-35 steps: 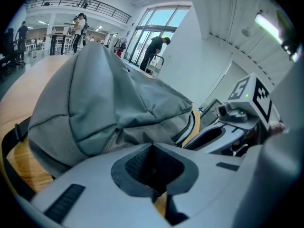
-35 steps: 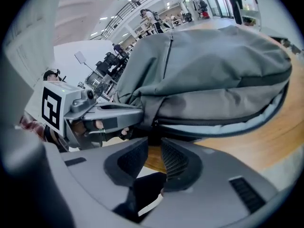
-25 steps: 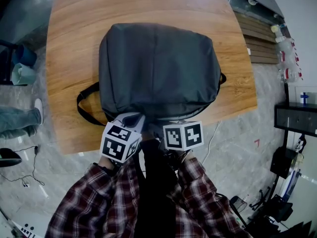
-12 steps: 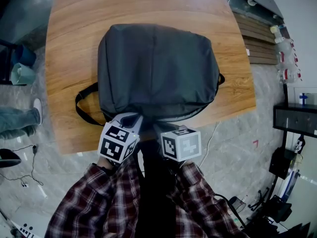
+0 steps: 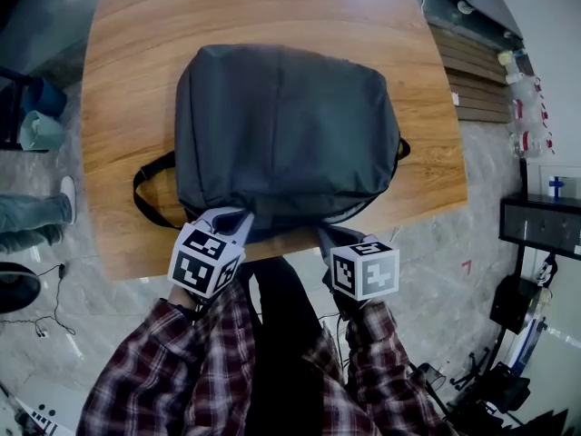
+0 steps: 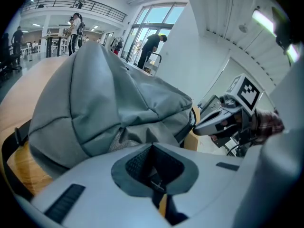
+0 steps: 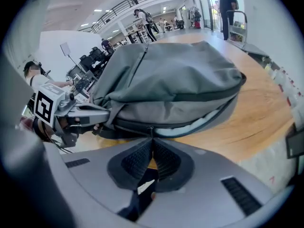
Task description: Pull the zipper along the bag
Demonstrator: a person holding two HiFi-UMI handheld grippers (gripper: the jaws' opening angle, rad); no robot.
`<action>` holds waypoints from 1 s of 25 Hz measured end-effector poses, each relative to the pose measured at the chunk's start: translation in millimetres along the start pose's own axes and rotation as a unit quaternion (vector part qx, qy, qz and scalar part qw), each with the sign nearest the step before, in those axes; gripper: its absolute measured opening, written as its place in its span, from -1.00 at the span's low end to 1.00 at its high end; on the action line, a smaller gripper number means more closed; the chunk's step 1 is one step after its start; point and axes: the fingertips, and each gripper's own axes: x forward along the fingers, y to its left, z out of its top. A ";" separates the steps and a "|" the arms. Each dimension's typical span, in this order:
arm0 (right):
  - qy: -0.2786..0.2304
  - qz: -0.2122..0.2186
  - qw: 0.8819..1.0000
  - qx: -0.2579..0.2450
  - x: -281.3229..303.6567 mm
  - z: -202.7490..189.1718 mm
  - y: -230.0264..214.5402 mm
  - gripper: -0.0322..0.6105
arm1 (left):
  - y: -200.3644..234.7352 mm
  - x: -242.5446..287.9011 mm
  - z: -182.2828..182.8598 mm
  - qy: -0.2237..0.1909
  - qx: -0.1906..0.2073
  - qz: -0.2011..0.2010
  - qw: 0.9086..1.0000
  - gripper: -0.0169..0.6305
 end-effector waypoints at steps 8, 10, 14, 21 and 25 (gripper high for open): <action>0.005 -0.054 0.997 -0.048 -26.8 7.4 -61.4 -0.85 | 0.2 0.1 -1.0 0.003 -0.001 -0.005 1.000 -0.91; 0.006 -0.071 0.996 -0.056 -30.4 9.6 -72.0 -0.85 | -0.1 1.7 -0.9 0.004 0.000 -0.005 1.000 -0.91; 0.010 -0.051 0.998 -0.045 -25.1 5.2 -59.6 -0.85 | 3.3 -3.7 0.5 0.014 -0.021 -0.001 1.000 -0.91; -0.007 0.013 1.000 -0.026 -5.3 1.8 -0.4 -0.85 | -47.3 -10.0 73.4 -0.055 -0.016 -0.013 0.998 -0.91; -0.011 0.048 0.998 -0.038 6.7 3.3 48.1 -0.85 | -55.4 27.8 58.2 -0.013 -0.008 0.013 1.000 -0.91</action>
